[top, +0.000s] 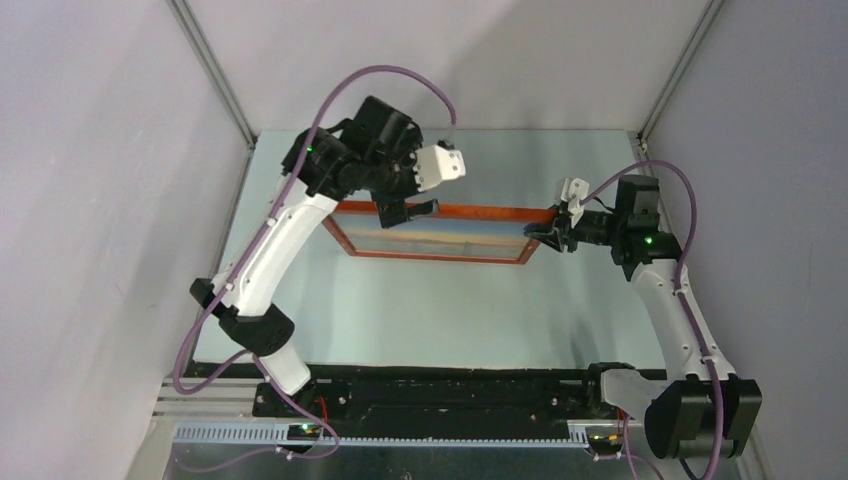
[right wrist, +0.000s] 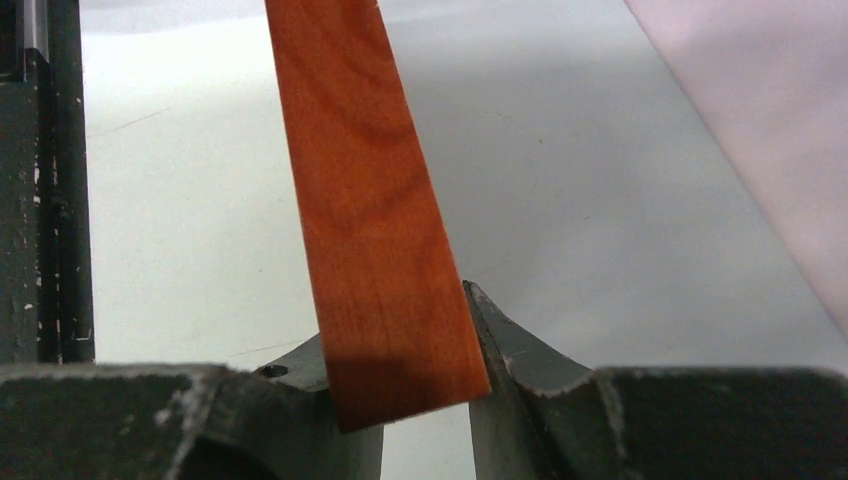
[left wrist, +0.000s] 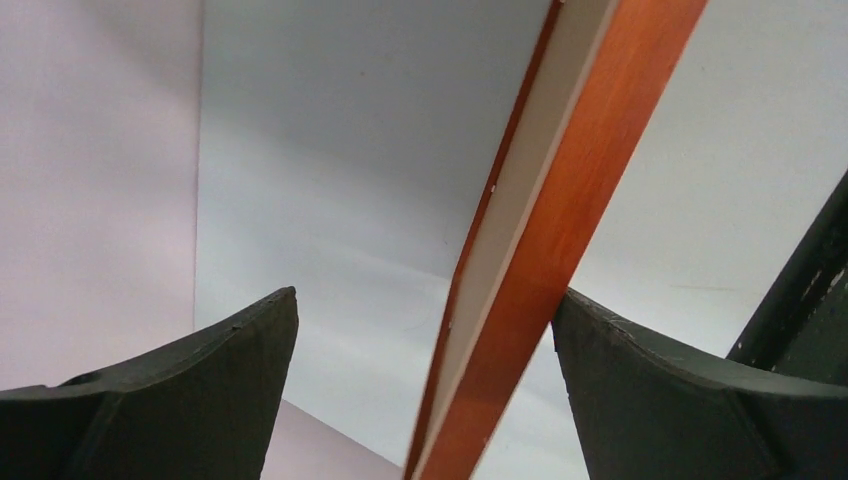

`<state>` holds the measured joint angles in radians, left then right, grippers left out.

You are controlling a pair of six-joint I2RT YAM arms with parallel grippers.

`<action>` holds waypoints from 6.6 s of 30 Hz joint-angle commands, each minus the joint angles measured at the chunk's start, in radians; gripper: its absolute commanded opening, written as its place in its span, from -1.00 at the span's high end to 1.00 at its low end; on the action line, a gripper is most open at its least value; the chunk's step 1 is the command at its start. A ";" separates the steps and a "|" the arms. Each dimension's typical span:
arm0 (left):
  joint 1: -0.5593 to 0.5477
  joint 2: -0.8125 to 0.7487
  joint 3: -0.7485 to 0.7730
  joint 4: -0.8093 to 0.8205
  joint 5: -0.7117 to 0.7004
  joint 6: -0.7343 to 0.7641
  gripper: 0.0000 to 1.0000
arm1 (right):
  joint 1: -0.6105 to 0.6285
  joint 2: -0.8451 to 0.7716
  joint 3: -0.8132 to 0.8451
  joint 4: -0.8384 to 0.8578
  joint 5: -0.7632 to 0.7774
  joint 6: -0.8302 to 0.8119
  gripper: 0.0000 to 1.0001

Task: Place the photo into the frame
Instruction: Turn over the photo frame at the center of the board.

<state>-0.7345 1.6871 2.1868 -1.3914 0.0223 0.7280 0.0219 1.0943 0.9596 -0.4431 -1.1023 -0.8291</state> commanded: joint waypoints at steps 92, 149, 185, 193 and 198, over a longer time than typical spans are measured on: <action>0.483 0.471 0.019 0.363 0.166 -0.615 -0.99 | -0.393 1.164 0.641 -0.538 -0.068 0.489 0.98; 0.505 0.307 -0.784 0.669 0.510 -0.775 -0.91 | -0.215 1.373 1.072 -0.580 0.286 0.792 0.14; 0.511 0.202 -0.981 0.769 0.551 -0.780 -0.91 | -0.224 1.411 1.180 -0.584 0.523 0.798 -0.40; 0.512 0.191 -0.995 0.781 0.549 -0.782 -0.92 | -0.224 1.356 1.117 -0.546 0.612 0.776 -0.46; 0.511 0.191 -0.998 0.786 0.550 -0.786 -0.92 | -0.224 1.318 1.090 -0.535 0.639 0.773 -0.50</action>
<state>-0.2214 1.8912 1.2224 -0.5816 0.5774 -0.0536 -0.1902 2.4397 2.0872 -1.0241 -0.6243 -0.0101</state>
